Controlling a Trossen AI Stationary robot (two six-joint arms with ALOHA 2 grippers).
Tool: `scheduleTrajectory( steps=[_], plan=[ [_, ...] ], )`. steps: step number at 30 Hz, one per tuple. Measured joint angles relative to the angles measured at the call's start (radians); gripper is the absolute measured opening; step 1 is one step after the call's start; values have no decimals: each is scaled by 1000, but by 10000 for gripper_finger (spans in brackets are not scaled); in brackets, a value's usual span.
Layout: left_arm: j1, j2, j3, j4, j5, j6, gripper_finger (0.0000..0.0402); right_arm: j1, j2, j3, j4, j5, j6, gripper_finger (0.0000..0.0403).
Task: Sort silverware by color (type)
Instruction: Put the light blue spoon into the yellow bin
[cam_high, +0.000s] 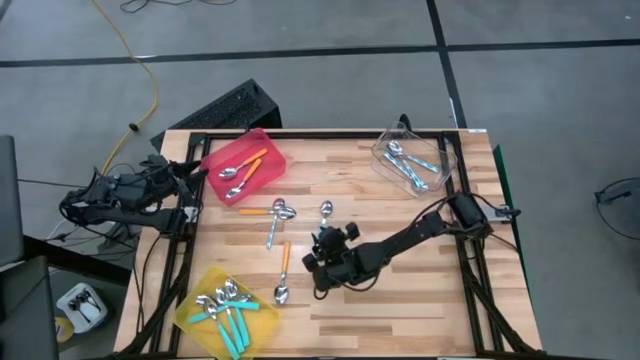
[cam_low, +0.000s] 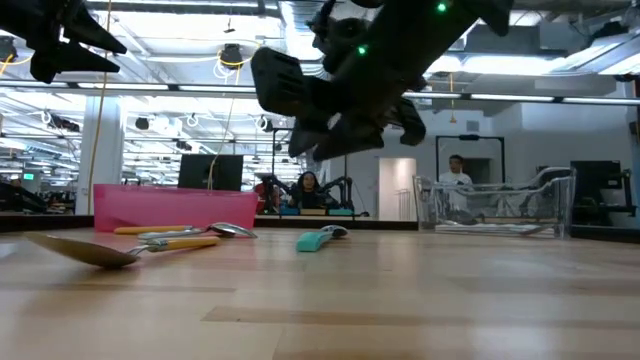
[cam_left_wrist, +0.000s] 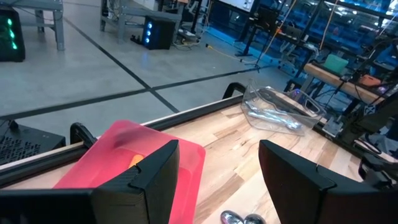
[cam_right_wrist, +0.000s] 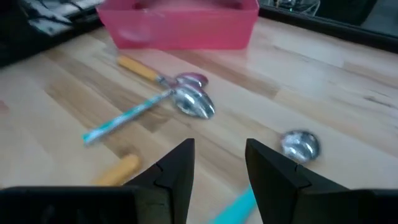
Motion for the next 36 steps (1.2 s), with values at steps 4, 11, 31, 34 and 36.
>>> scheduleTrajectory(
  steps=[4,11,31,34,36],
  plan=[
    [0,0,0,0,0,0,205,-16,0,0,3,-2,-6,168],
    [0,0,0,0,0,0,205,-24,0,-13,0,-4,-3,168],
    [0,0,0,0,0,0,205,-16,1,-44,7,-28,26,168],
    [0,0,0,0,0,0,205,-16,1,-44,14,-28,21,168],
    [0,0,0,0,0,0,205,-16,1,-43,19,-28,21,168]
  ],
)
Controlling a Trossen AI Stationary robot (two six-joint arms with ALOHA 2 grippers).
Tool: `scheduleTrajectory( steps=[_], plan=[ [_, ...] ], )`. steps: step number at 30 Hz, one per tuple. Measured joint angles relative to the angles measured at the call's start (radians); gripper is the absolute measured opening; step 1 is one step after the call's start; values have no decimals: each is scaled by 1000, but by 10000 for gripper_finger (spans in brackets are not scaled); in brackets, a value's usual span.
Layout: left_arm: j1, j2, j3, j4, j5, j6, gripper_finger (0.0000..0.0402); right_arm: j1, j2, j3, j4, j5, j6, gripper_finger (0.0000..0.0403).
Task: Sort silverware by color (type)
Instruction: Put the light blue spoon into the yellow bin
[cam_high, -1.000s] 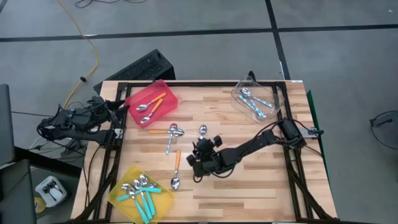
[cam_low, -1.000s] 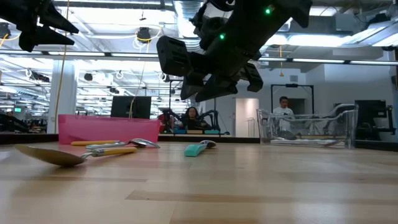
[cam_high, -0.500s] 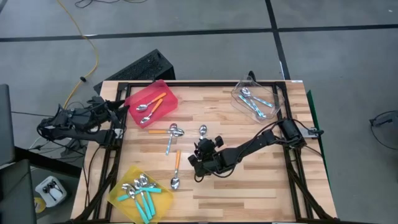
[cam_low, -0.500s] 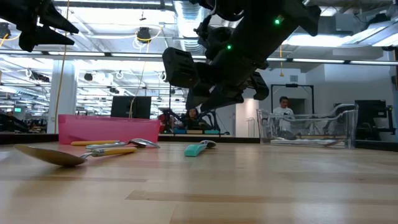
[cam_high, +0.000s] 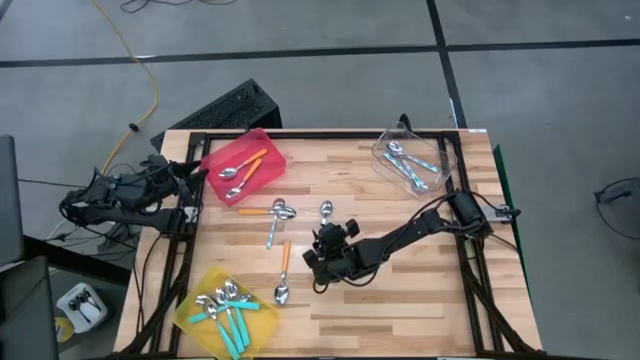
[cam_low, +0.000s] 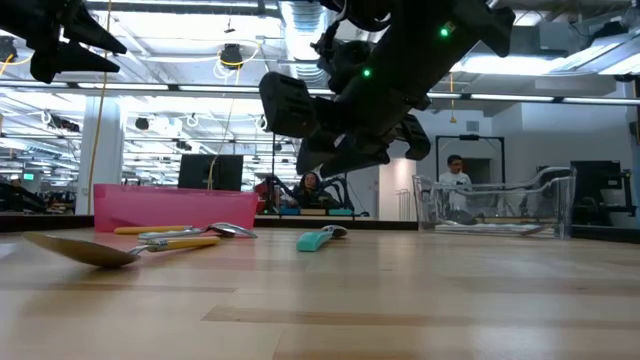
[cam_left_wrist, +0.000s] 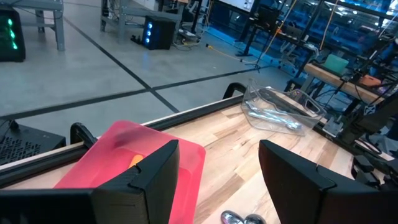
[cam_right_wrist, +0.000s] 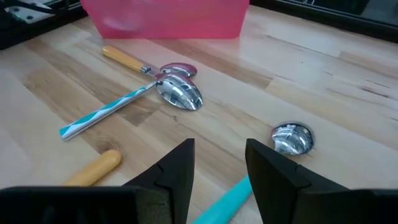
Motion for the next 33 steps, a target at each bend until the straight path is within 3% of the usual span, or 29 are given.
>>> scheduleTrajectory(
  steps=[15,21,33],
  plan=[
    [0,0,0,0,0,0,205,-1,0,0,26,-23,-4,168],
    [0,0,0,0,0,0,205,-1,0,1,131,-69,-104,168],
    [0,0,0,0,0,0,205,-8,33,1,198,-87,-152,168]
  ],
)
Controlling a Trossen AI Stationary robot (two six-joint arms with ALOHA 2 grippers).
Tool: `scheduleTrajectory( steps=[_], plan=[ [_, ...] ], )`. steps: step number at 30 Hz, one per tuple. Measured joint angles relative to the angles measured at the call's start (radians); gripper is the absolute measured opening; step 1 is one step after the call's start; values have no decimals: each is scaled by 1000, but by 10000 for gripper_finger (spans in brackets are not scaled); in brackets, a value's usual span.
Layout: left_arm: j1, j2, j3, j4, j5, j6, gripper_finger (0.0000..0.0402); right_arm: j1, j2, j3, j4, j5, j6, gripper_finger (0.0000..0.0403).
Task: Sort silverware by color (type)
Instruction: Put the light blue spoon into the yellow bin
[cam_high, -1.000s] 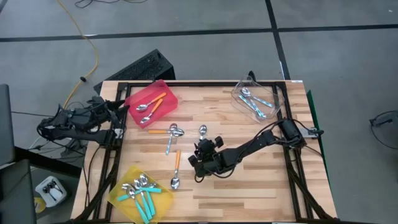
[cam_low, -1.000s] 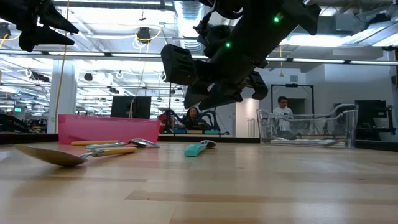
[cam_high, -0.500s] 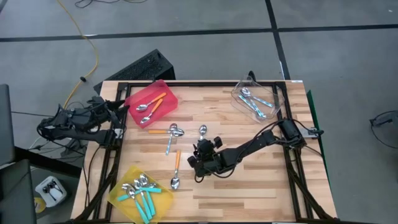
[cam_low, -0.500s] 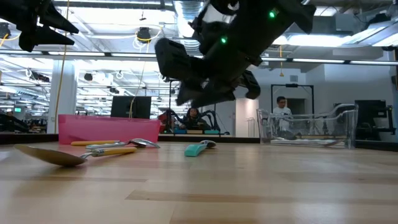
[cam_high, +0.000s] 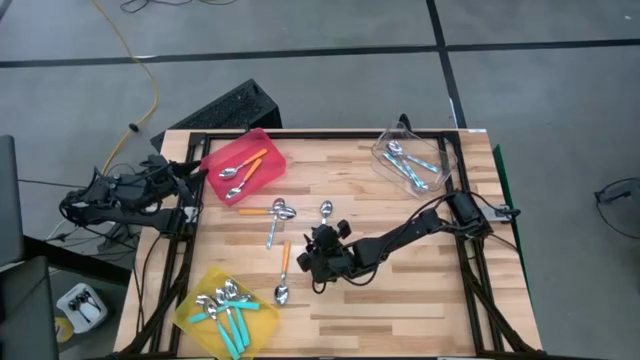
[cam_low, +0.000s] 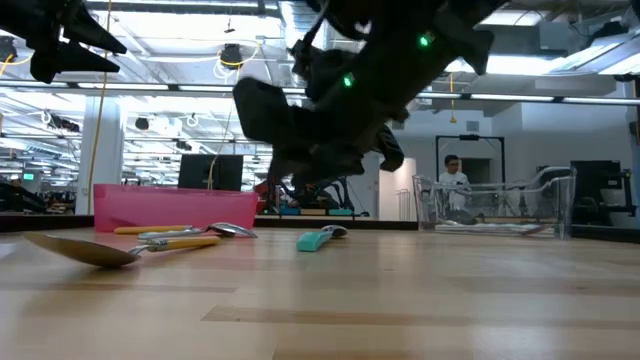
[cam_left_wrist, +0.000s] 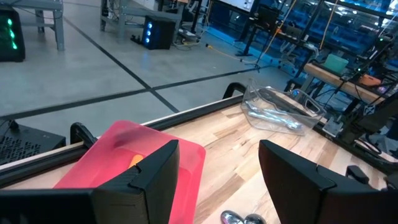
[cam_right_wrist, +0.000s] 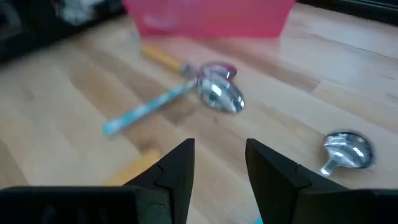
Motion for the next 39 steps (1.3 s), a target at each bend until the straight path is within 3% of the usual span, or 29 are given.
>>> scheduleTrajectory(
  steps=[13,21,26,33,39],
  plan=[
    [0,3,-1,-2,5,1,205,-7,151,44,56,-91,14,168],
    [0,5,0,0,4,0,205,18,133,43,-185,-103,208,168],
    [0,5,0,0,3,0,205,58,114,47,-219,-90,171,168],
    [0,5,0,0,4,0,205,136,-94,67,-239,-33,-73,168],
    [0,5,0,0,4,0,205,235,-397,67,-495,40,-190,168]
  ],
)
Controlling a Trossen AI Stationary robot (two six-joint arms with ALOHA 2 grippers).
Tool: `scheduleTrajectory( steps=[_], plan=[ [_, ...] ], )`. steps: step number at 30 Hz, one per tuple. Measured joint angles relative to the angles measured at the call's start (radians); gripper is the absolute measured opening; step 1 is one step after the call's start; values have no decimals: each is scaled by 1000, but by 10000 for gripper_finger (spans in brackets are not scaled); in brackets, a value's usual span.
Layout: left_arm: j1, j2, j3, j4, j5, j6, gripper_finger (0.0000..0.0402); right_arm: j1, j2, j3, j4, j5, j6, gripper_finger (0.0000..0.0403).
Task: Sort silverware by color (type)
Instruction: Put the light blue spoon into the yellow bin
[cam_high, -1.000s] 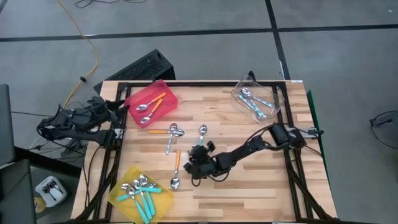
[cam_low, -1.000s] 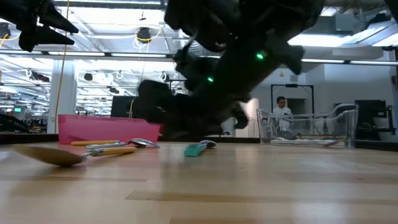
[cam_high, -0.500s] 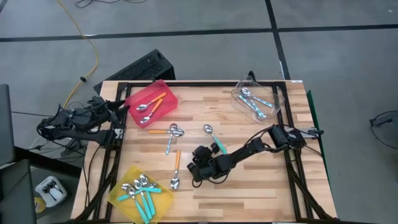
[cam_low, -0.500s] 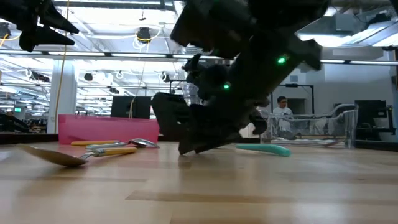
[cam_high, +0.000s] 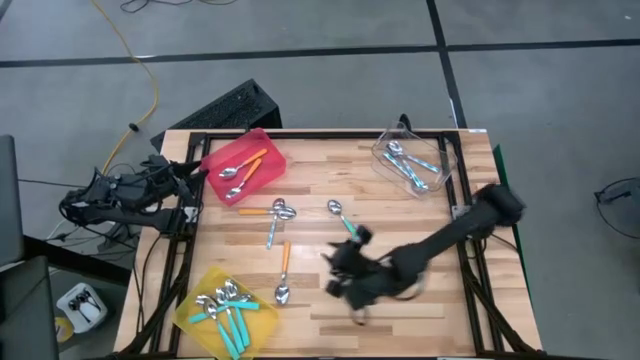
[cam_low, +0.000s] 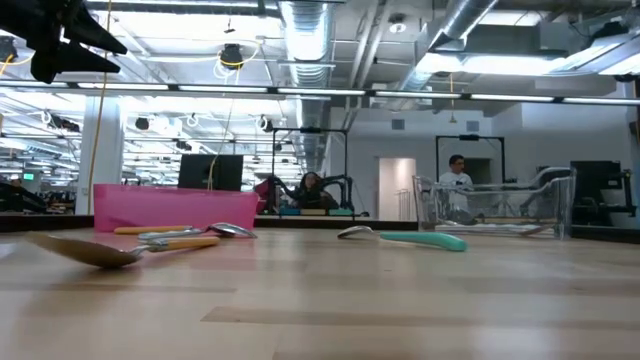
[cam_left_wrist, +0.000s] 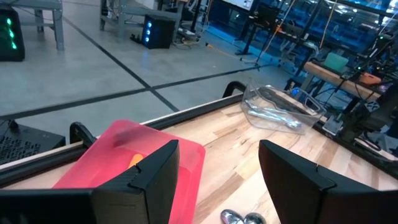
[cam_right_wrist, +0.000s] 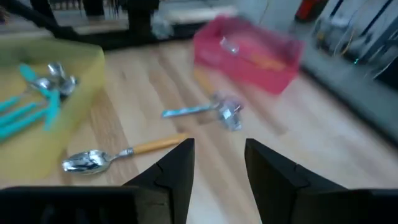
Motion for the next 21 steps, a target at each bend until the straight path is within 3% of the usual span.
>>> scheduleTrajectory(
  steps=[8,14,17,21],
  plan=[
    [0,0,0,0,0,0,205,151,-297,0,-486,206,113,168],
    [0,0,0,0,0,0,205,220,-347,-10,-895,269,479,168],
    [0,0,0,0,0,0,205,265,-365,-105,-938,367,651,168],
    [0,0,0,0,0,0,205,320,-417,-285,-908,390,862,168]
  ],
)
